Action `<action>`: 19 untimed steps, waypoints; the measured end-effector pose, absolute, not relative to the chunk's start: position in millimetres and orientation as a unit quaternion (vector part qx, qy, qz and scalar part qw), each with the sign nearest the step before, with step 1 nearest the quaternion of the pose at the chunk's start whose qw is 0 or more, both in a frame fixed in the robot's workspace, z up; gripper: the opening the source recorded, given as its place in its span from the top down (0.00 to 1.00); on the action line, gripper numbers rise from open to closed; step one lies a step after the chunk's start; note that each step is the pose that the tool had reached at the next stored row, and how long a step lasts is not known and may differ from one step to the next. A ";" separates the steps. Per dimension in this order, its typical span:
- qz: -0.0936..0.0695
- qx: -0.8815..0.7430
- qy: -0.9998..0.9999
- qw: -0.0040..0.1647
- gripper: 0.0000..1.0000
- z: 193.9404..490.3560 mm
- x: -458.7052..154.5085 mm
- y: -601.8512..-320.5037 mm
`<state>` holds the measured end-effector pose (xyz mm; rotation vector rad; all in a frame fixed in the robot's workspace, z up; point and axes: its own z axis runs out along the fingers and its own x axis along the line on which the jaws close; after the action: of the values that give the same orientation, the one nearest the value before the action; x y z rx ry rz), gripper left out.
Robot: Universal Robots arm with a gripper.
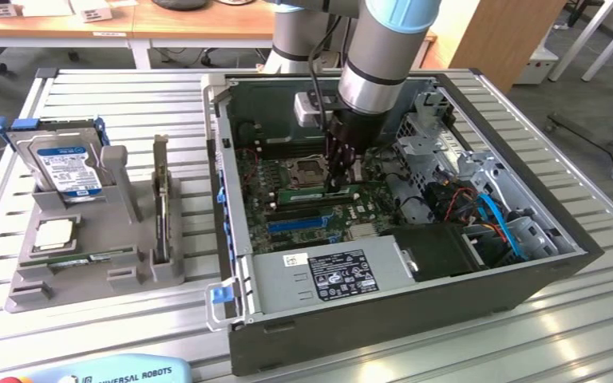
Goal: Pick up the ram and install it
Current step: 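Insert the ram into the slot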
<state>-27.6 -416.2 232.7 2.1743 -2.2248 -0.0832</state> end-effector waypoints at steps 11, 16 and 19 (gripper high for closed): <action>-0.027 0.699 -0.715 0.015 0.89 231.7 -27.8 -415.5; -0.027 0.699 -0.715 0.015 0.89 231.1 -27.9 -415.4; -0.027 0.699 -0.715 0.015 0.89 230.9 -28.0 -415.4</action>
<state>-28.0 -415.4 230.9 2.1743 -2.2248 -0.0832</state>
